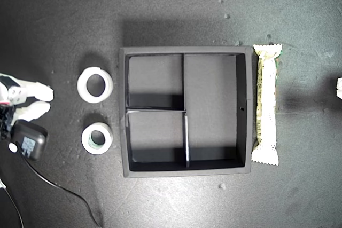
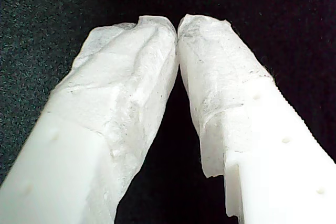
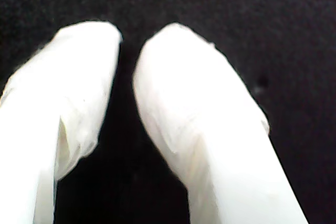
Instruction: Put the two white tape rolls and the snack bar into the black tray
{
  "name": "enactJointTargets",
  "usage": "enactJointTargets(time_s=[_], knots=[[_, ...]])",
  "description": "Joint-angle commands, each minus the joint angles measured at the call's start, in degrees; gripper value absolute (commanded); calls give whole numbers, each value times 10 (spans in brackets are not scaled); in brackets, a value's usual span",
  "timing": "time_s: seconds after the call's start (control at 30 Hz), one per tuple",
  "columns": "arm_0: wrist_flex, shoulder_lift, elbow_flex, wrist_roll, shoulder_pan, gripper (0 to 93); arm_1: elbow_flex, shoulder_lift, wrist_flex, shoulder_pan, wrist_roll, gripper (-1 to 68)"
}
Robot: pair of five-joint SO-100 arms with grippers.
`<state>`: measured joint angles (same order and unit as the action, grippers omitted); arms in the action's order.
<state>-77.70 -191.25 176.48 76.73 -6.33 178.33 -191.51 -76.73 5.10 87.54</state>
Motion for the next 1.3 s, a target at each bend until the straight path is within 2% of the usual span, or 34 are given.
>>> enactJointTargets(time_s=[0.0, 0.13, 0.37, 1.27], knots=[[-22, -28, 33, -7, 12, 30, 6, -4, -1, 13, 0, 1], [-22, -28, 33, -5, 11, 30, 6, -4, -1, 22, 0, 1], [-22, -28, 33, -13, 33, 30, 6, -4, -1, -2, 0, 1], [-22, -28, 33, -3, 24, 30, 6, -4, -1, 4, -2, 1]])
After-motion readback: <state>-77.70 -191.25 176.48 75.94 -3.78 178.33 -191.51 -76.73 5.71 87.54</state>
